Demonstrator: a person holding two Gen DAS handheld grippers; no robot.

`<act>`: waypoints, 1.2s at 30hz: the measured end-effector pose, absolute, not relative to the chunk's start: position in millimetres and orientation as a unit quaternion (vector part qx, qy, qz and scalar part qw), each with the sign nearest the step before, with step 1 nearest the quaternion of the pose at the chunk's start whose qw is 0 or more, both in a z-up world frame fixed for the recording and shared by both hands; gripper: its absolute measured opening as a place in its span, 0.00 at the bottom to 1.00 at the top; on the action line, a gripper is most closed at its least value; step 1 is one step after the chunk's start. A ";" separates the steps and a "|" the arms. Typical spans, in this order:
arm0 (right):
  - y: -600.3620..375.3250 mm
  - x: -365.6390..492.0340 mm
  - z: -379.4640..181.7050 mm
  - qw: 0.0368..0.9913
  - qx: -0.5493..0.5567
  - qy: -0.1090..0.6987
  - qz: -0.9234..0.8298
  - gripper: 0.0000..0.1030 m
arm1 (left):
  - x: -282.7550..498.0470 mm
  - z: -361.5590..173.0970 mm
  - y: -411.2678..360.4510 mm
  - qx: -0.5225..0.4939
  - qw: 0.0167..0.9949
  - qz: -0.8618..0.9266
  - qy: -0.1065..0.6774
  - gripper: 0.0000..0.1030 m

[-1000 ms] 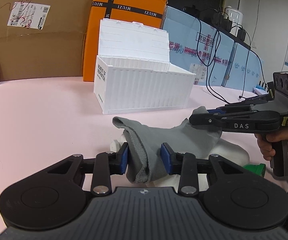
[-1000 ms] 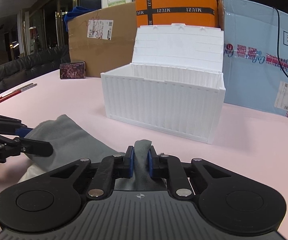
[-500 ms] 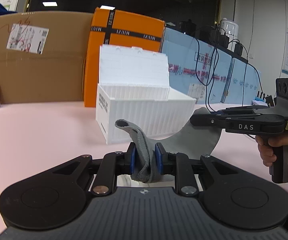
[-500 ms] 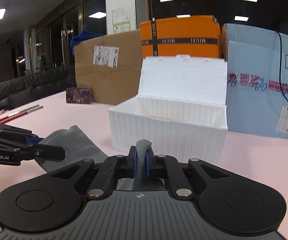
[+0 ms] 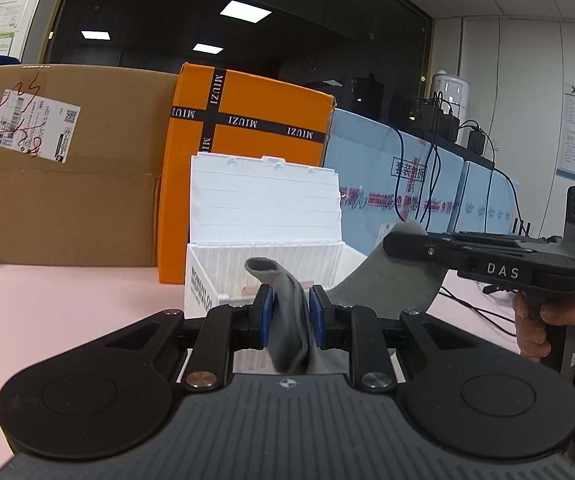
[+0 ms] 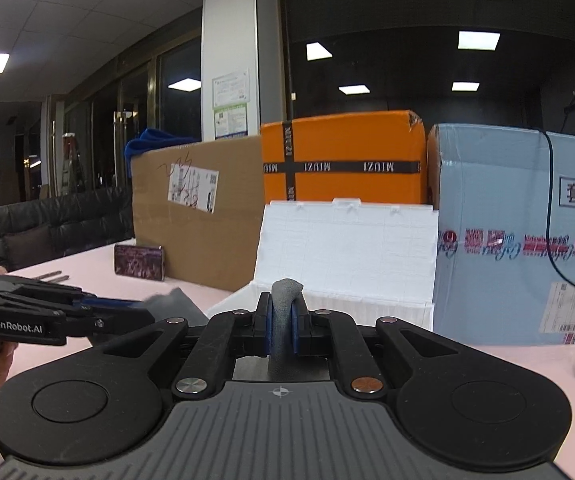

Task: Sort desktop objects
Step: 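Lift the grey cloth with both tools and carry it toward the white box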

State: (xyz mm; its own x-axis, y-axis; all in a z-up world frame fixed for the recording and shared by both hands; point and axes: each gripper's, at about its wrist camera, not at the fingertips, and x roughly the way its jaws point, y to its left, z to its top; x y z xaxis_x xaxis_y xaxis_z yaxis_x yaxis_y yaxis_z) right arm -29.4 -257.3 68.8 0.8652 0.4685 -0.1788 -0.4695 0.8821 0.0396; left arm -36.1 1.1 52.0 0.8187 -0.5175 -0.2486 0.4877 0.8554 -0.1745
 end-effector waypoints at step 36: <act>-217.5 -7.6 112.2 0.956 -0.032 0.043 0.289 0.08 | -8.5 9.8 -51.8 0.019 0.957 -0.202 0.210 0.22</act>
